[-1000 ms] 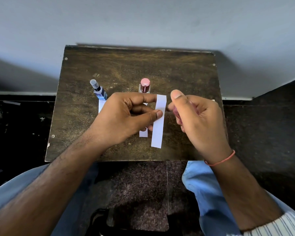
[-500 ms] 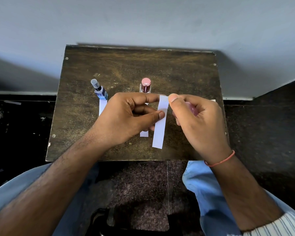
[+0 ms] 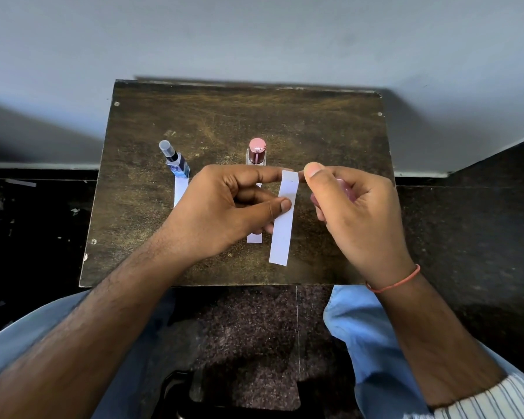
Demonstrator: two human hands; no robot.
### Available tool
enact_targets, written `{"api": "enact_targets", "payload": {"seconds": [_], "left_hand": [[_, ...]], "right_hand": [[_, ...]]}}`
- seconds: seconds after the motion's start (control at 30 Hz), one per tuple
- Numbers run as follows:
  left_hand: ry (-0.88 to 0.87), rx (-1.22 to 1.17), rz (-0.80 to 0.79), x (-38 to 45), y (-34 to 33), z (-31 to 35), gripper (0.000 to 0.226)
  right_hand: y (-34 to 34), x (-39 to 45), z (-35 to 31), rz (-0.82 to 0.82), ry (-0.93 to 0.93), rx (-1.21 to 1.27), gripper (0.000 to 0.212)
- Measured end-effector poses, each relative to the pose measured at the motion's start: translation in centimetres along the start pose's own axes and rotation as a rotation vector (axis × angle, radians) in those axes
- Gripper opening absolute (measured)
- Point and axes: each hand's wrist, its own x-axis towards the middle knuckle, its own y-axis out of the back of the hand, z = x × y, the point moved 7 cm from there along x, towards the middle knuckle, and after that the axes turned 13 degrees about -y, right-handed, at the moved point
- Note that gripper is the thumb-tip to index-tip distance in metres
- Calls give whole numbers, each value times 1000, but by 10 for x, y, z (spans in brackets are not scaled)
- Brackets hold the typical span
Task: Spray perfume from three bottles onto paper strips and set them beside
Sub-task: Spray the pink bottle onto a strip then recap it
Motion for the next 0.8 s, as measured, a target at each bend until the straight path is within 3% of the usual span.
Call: {"api": "enact_targets", "payload": {"seconds": [0.8], "left_hand": [[4, 21, -9, 2, -3, -2, 38]], "right_hand": [[4, 6, 9, -45, -2, 53, 53]]}}
